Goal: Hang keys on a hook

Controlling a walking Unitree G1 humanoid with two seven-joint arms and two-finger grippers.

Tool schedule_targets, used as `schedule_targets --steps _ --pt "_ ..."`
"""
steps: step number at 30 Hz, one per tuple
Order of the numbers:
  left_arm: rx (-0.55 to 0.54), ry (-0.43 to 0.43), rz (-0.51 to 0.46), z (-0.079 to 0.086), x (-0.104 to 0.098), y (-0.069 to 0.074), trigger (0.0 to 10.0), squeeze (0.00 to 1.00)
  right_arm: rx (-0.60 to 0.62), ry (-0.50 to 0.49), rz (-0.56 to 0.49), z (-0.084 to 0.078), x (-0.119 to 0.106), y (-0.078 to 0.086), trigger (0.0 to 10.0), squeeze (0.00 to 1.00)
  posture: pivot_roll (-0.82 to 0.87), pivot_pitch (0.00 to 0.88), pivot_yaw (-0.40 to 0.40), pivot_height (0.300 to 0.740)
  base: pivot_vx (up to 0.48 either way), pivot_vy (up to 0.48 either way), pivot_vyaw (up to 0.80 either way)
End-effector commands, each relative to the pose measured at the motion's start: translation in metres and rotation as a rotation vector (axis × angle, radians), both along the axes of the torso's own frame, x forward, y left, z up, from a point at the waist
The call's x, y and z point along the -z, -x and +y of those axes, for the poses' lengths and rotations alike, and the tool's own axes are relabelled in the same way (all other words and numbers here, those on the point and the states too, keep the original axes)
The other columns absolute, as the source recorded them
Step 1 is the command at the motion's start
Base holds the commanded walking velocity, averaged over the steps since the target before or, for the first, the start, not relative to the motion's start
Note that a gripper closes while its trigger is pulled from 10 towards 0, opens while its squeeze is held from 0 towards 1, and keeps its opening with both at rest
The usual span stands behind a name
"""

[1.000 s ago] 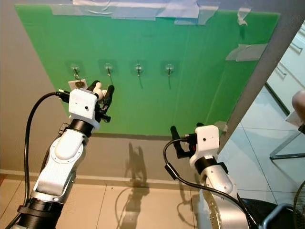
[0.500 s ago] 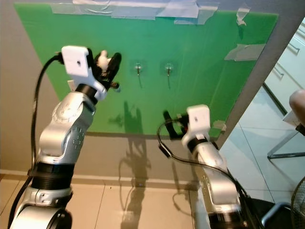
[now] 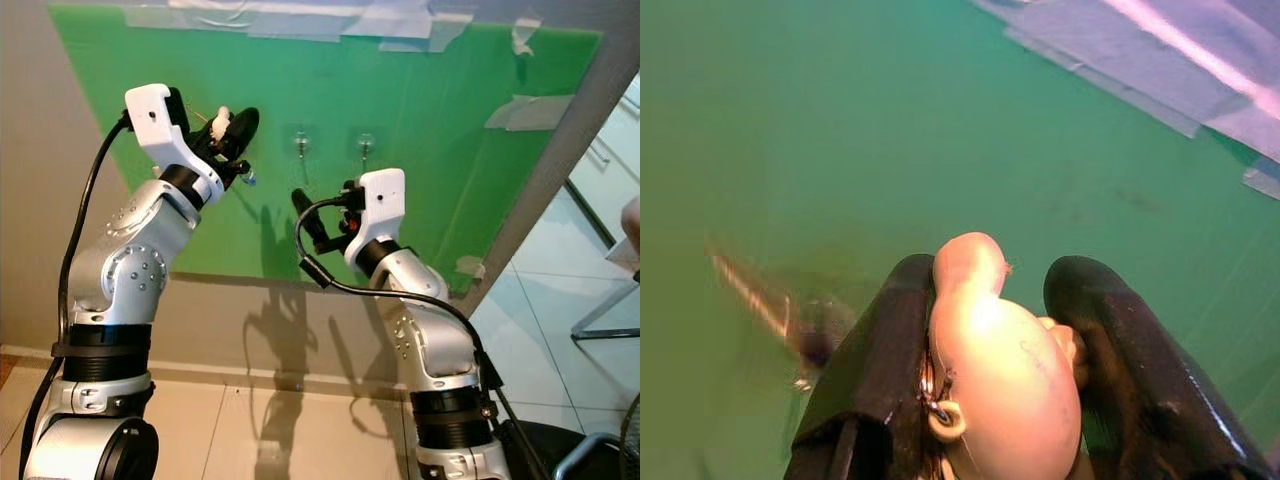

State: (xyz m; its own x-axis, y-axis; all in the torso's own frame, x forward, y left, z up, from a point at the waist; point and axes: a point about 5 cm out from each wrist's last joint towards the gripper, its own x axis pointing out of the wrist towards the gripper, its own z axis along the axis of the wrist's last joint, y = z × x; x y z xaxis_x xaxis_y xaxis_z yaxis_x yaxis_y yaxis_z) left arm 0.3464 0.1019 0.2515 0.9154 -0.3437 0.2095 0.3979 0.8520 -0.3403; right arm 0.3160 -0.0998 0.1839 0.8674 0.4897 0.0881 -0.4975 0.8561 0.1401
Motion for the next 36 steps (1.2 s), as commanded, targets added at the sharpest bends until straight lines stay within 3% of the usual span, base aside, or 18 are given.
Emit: schedule_targets --steps 1,6,9,11,16,29,36 --pt "0.031 0.007 -0.015 -0.006 -0.01 0.0 0.0 0.0 -0.041 -0.021 -0.008 0.013 -0.008 -0.003 10.0 0.0 -0.09 0.0 0.017 0.74 0.0 0.0 0.0" --pt "0.036 0.006 -0.009 -0.006 -0.01 0.0 0.0 0.0 -0.056 -0.032 -0.01 0.018 -0.011 -0.004 10.0 0.0 -0.09 0.0 0.02 0.74 0.0 0.0 0.0" --pt "0.037 0.004 0.01 -0.009 -0.008 -0.001 0.0 0.0 -0.093 -0.061 -0.015 0.033 -0.016 -0.005 10.0 0.0 -0.1 0.0 0.026 0.74 0.0 0.0 0.0" --pt "0.035 0.007 0.016 -0.01 -0.007 -0.001 0.0 0.0 -0.097 -0.064 -0.017 0.035 -0.016 -0.005 10.0 0.0 -0.1 0.0 0.026 0.74 0.0 0.0 0.0" --pt "0.074 0.003 0.035 -0.023 -0.002 0.002 0.0 0.0 -0.117 -0.076 -0.02 0.047 -0.02 -0.005 10.0 0.0 -0.1 0.0 0.03 0.74 0.0 0.0 0.0" --pt "0.119 0.008 0.028 -0.034 -0.006 0.005 0.0 0.0 -0.126 -0.075 -0.028 0.054 -0.021 -0.008 10.0 0.0 -0.1 0.0 0.037 0.74 0.0 0.0 0.0" --pt "0.144 0.019 -0.009 -0.04 -0.019 0.01 0.0 0.0 -0.113 -0.007 -0.049 0.056 -0.013 -0.012 10.0 0.0 -0.09 0.0 0.033 0.74 0.0 0.0 0.0"
